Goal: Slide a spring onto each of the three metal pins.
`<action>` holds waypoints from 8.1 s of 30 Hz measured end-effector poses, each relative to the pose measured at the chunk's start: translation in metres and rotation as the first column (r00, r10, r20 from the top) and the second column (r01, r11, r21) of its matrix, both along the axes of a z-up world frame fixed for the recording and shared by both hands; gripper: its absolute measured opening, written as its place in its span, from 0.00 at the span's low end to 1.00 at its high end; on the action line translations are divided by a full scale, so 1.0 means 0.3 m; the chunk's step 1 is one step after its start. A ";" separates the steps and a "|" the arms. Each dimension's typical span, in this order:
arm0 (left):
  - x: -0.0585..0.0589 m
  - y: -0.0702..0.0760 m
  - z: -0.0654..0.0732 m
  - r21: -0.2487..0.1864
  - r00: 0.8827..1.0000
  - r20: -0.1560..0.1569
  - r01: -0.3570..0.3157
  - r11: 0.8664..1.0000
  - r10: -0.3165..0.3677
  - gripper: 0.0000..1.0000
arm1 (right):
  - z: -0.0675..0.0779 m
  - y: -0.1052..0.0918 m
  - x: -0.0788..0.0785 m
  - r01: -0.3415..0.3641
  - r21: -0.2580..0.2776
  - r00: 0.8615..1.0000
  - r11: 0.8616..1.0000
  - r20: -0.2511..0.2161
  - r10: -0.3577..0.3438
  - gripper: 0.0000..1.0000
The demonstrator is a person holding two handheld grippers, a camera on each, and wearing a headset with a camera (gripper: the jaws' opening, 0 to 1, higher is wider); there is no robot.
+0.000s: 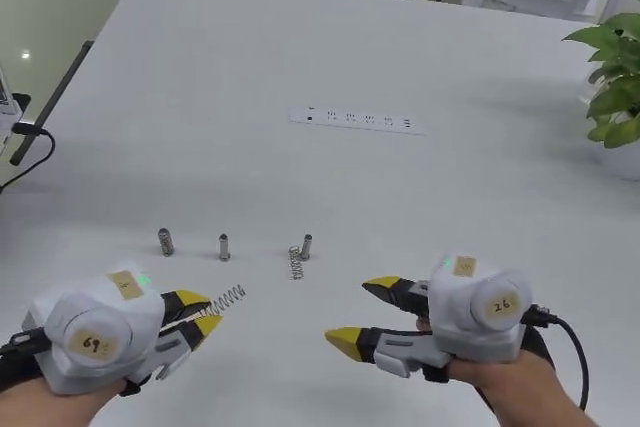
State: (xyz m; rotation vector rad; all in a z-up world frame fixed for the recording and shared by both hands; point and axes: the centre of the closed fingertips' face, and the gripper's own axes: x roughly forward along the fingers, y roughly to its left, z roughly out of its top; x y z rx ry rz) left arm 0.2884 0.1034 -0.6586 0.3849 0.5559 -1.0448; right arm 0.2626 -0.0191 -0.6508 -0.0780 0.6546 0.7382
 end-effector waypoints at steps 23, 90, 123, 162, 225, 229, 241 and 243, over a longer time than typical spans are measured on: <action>-0.144 -0.191 0.062 0.005 0.957 0.032 0.287 0.958 -0.287 0.03 | 0.037 0.149 -0.070 -0.216 0.062 0.976 0.975 0.015 0.215 0.26; -0.204 -0.291 0.030 0.027 0.903 0.025 0.428 0.903 -0.429 0.02 | 0.037 0.165 -0.128 -0.553 -0.217 0.830 0.805 -0.063 0.554 0.18; -0.211 -0.278 0.014 0.022 0.903 0.010 0.429 0.903 -0.429 0.05 | 0.021 0.187 -0.146 -0.600 -0.216 0.797 0.770 -0.077 0.599 0.09; 0.035 0.025 0.023 -0.092 0.998 -0.053 -0.025 0.995 0.020 0.21 | 0.002 0.099 -0.092 -0.497 -0.202 0.867 0.844 -0.082 0.491 0.09; 0.130 0.413 0.029 -0.115 0.928 -0.052 -0.372 0.921 0.369 0.48 | -0.098 0.198 0.275 -0.472 -0.337 0.880 0.815 -0.114 0.462 0.09; 0.129 0.415 0.031 -0.121 0.927 -0.053 -0.374 0.919 0.371 0.49 | -0.112 0.211 0.302 -0.477 -0.347 0.876 0.807 -0.122 0.466 0.09; 0.127 0.416 0.031 -0.128 0.925 -0.061 -0.380 0.916 0.375 0.50 | -0.136 0.252 0.383 -0.479 -0.359 0.875 0.801 -0.132 0.465 0.09; 0.127 0.417 0.032 -0.128 0.924 -0.061 -0.382 0.915 0.377 0.50 | -0.142 0.263 0.397 -0.482 -0.361 0.874 0.798 -0.134 0.467 0.09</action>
